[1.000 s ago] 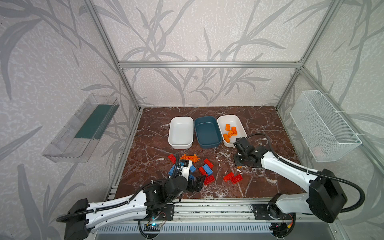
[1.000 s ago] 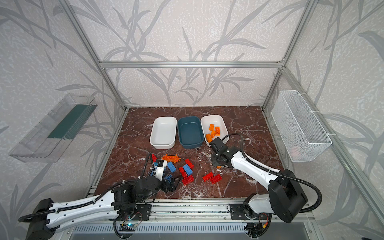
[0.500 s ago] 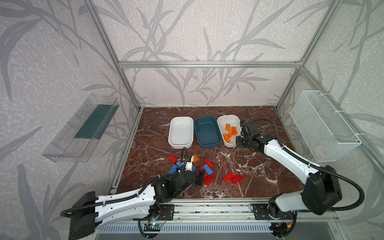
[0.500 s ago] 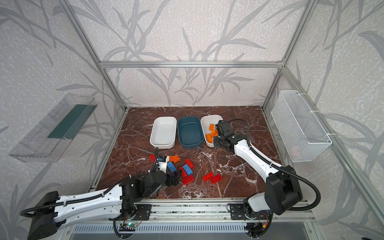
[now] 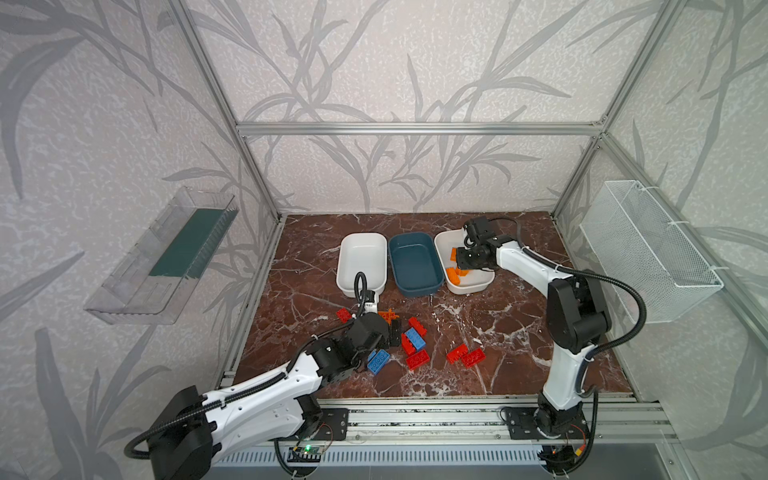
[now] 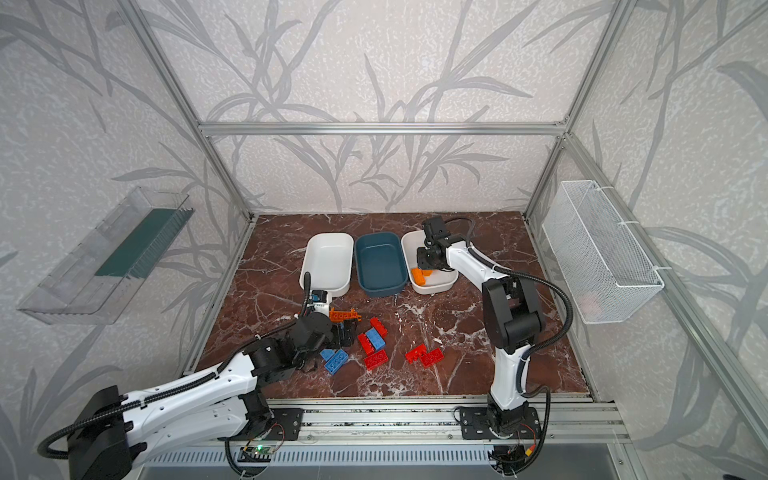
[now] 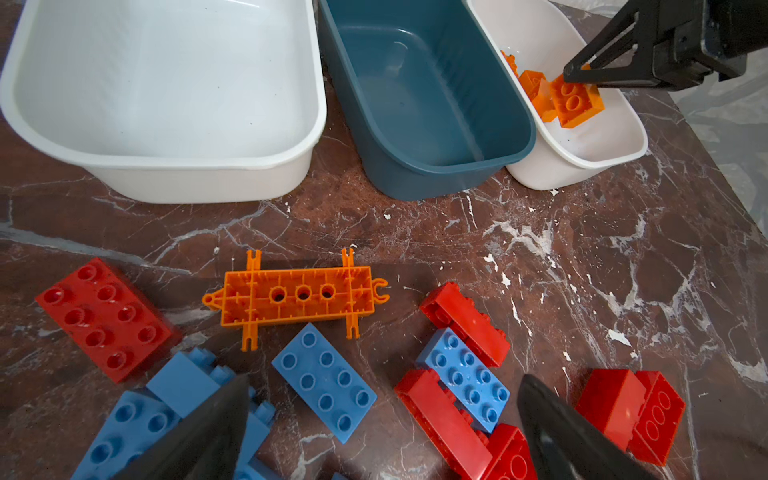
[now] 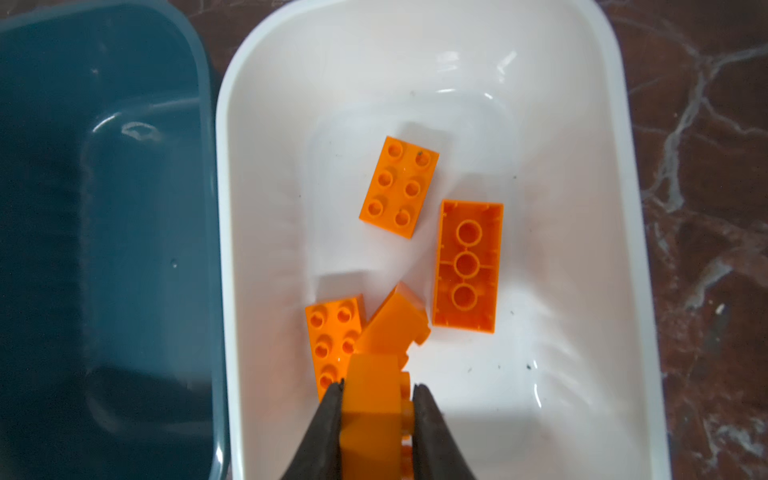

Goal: Sort the legos into containers by color

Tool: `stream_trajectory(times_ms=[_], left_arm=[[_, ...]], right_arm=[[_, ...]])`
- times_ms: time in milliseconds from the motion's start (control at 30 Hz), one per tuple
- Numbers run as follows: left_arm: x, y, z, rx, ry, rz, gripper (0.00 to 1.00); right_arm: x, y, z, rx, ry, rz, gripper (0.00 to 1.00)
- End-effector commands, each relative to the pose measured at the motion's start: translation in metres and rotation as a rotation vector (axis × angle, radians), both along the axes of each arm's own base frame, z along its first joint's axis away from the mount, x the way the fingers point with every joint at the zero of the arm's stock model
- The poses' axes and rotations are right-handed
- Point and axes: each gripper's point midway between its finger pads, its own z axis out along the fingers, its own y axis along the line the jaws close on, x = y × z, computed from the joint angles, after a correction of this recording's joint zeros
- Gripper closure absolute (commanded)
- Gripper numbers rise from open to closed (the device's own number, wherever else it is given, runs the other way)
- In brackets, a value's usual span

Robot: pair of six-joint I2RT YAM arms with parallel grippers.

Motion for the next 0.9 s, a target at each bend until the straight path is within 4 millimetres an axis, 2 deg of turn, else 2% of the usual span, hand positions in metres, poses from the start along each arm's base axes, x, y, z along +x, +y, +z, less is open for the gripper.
stream_trajectory(times_ms=[0,67,200,367,467,600,800,867], left_arm=[[0.007,-0.001,0.008,0.005,-0.005,-0.009,0.01],[0.009,0.0,0.008,0.007,0.0,-0.005,0.01],[0.01,0.004,0.01,0.018,0.008,0.001,0.01],[0.005,0.014,0.011,0.005,0.008,0.026,0.01],[-0.002,0.021,0.011,-0.021,0.011,0.047,0.01],[-0.014,0.033,0.006,-0.068,0.02,0.073,0.01],[-0.038,0.051,-0.007,-0.113,0.054,0.08,0.01],[-0.045,0.055,-0.008,-0.126,0.055,0.073,0.01]], right_arm=[[0.018,0.006,0.007,0.019,-0.004,0.027,0.75],[0.029,0.01,0.009,0.027,-0.007,0.036,0.67],[0.039,0.022,0.013,0.065,0.001,0.06,0.44],[0.026,0.037,0.03,0.085,-0.028,0.091,0.34],[0.002,0.056,0.044,0.085,-0.049,0.144,0.34],[-0.042,0.092,0.054,0.108,-0.058,0.243,0.33],[-0.116,0.157,0.041,0.119,-0.029,0.425,0.34],[-0.135,0.174,0.037,0.106,-0.03,0.481,0.33]])
